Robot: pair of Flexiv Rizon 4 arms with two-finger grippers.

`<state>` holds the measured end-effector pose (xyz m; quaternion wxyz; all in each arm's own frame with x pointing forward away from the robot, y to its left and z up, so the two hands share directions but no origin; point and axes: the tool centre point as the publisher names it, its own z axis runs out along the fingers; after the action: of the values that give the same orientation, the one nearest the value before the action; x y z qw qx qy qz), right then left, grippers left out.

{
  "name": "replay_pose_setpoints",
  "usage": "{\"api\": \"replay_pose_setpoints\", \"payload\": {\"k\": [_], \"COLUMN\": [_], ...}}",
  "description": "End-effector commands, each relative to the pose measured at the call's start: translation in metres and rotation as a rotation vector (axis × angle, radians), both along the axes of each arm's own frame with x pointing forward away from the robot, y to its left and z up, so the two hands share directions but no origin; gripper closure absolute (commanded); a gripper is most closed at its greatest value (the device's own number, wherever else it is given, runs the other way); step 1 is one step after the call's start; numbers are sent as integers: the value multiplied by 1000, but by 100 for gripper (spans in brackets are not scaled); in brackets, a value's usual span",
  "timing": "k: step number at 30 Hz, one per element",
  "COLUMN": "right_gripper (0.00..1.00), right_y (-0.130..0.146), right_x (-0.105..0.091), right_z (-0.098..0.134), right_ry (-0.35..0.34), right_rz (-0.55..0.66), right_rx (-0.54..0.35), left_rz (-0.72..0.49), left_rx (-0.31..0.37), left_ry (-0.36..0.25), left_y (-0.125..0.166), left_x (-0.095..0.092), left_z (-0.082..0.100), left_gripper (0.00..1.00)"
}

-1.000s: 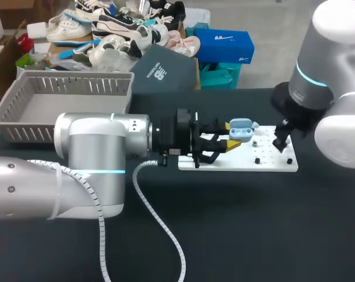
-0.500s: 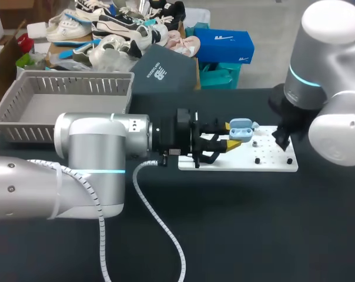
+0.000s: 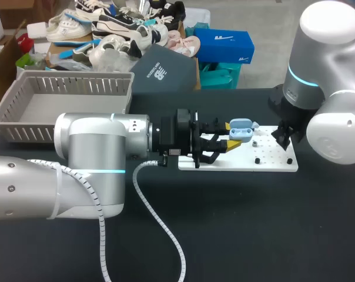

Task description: Pick up each earbud case from the left stands, insert the matching earbuds, close the lid, and place the case in the box.

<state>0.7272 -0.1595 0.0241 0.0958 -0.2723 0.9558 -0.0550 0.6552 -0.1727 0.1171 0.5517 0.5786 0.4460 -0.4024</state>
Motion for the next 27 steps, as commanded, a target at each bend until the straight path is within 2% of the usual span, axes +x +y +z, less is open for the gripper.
{"api": "replay_pose_setpoints", "payload": {"k": [1,5,8,16,24,27], "right_gripper": [61,75,79,76,79,85], "right_y": [1,1,1,3,4,4], "right_x": [0,1,2,5,5,5], "right_z": [-1,-1,-1,-2,-2,-2], "right_ry": [-1,-1,-3,3,7,7], "right_rz": [-2,-6,-8,-4,-10,-13], "right_rx": [-2,-1,0,1,-1,0], "left_rz": [3,3,3,3,3,3], "left_rx": [-4,-4,-4,-4,-4,-4], "left_ry": [-2,-2,-2,-2,-2,-2], "left_y": [0,0,0,0,0,0], "left_x": [-1,-1,-1,-1,-1,-1], "left_z": [-1,-1,-1,-1,-1,-1], "left_gripper": [100,100,100,100,100,100]}}
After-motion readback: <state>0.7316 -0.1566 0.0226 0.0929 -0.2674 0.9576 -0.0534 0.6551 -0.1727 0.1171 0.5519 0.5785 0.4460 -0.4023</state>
